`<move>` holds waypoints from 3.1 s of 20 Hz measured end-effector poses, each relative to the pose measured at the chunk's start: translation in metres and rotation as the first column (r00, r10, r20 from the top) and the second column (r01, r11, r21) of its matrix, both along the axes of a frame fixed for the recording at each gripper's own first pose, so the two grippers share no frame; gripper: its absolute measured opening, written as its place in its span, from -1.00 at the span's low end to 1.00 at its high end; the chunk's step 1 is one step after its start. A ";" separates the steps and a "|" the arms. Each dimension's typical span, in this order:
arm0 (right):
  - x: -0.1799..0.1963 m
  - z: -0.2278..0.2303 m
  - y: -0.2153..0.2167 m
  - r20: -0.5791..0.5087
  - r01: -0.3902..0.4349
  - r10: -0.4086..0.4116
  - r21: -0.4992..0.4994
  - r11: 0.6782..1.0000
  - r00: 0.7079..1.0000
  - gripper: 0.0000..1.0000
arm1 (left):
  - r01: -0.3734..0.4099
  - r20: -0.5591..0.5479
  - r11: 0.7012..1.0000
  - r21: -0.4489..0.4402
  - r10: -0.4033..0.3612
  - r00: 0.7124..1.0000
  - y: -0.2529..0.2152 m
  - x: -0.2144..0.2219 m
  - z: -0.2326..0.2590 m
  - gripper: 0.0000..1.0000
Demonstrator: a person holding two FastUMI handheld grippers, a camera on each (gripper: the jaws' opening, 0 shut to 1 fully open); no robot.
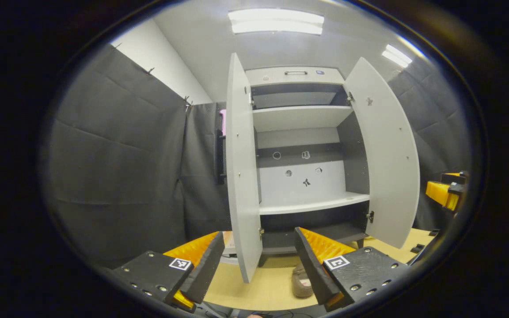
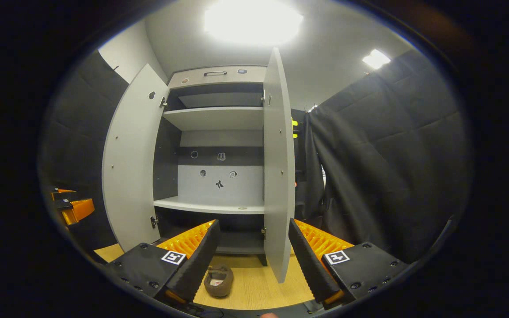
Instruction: Grab one shoe with the right hand and put it into the shoe cabinet, grab the other shoe with the left hand and put it into the shoe cabinet; then close the right door with the right hand and the left door with the left hand.
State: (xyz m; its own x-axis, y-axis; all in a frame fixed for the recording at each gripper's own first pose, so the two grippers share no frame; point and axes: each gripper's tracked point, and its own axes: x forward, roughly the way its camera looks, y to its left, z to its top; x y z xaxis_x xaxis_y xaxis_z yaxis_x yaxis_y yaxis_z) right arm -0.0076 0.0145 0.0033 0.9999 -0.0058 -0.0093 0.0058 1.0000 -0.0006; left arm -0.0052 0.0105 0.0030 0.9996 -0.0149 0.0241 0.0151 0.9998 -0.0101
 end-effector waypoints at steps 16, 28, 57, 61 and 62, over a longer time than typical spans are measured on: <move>0.093 -0.086 0.077 -0.209 -0.187 0.175 -0.036 0.982 0.962 0.96 | -0.086 0.005 0.996 0.010 0.086 0.996 0.021 0.029 -0.006 0.77; 0.150 -0.219 0.132 -0.532 -0.306 0.281 0.043 0.951 0.799 0.96 | -0.149 -0.013 0.988 0.034 0.150 0.989 0.035 0.069 -0.017 0.72; 0.153 -0.371 0.145 -0.835 -0.274 0.173 0.027 0.961 0.522 -0.48 | -0.255 -0.073 0.963 0.091 0.262 0.962 0.067 0.060 -0.033 0.84; 0.148 -0.363 0.148 -0.831 -0.273 0.209 0.072 0.959 0.515 -0.89 | -0.240 -0.064 0.967 0.087 0.246 0.967 0.059 0.058 -0.030 0.84; 0.151 -0.356 0.146 -0.820 -0.267 0.219 0.084 0.960 0.529 -0.95 | -0.234 -0.060 0.968 0.090 0.240 0.969 0.056 0.057 -0.030 0.84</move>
State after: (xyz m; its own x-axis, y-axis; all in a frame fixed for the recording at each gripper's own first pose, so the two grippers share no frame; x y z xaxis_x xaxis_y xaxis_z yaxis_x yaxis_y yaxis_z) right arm 0.1430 0.1606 -0.3527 0.5235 0.2119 -0.8252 -0.2641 0.9612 0.0793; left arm 0.0519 0.0667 -0.0265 0.9739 0.2240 -0.0374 -0.2205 0.9722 0.0793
